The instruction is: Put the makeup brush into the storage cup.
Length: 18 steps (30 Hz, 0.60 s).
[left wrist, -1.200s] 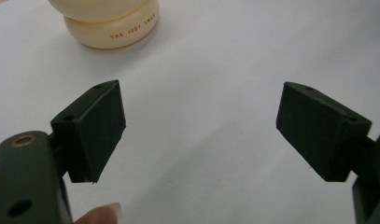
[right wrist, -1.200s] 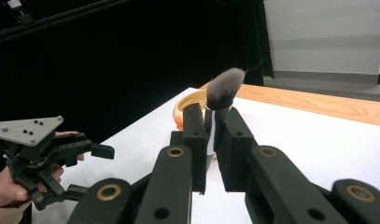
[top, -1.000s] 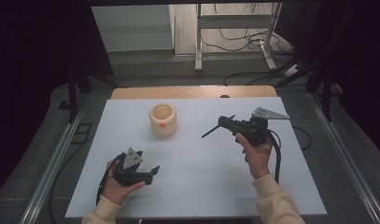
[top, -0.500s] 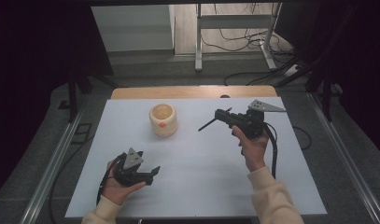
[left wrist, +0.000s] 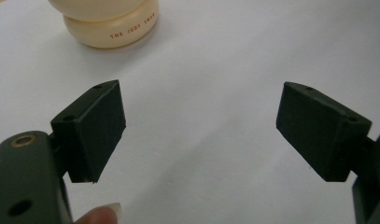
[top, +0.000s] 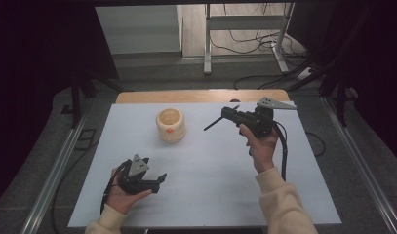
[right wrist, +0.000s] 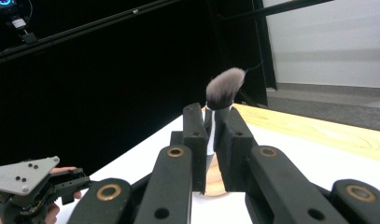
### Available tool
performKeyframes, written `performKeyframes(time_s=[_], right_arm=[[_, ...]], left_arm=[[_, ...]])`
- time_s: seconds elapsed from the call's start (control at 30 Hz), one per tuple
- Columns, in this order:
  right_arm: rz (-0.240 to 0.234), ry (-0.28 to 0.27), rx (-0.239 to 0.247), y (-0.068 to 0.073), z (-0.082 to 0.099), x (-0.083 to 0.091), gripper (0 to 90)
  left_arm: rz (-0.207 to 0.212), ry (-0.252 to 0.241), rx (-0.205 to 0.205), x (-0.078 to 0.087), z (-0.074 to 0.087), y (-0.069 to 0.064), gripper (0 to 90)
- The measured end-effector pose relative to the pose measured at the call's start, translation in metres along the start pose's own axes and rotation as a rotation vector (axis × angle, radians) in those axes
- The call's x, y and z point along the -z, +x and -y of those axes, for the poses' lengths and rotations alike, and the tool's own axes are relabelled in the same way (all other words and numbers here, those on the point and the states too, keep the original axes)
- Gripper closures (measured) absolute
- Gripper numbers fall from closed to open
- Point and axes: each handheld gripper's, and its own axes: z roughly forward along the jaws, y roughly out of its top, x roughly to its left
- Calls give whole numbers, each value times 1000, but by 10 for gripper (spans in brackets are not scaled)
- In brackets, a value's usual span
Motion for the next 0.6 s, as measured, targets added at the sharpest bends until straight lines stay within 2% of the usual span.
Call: performKeyframes(time_s=[0.6], right_arm=[[-7,-5,3,4,-16,-15,825]], left_arm=[[0,1,-4,0,0,0,157]])
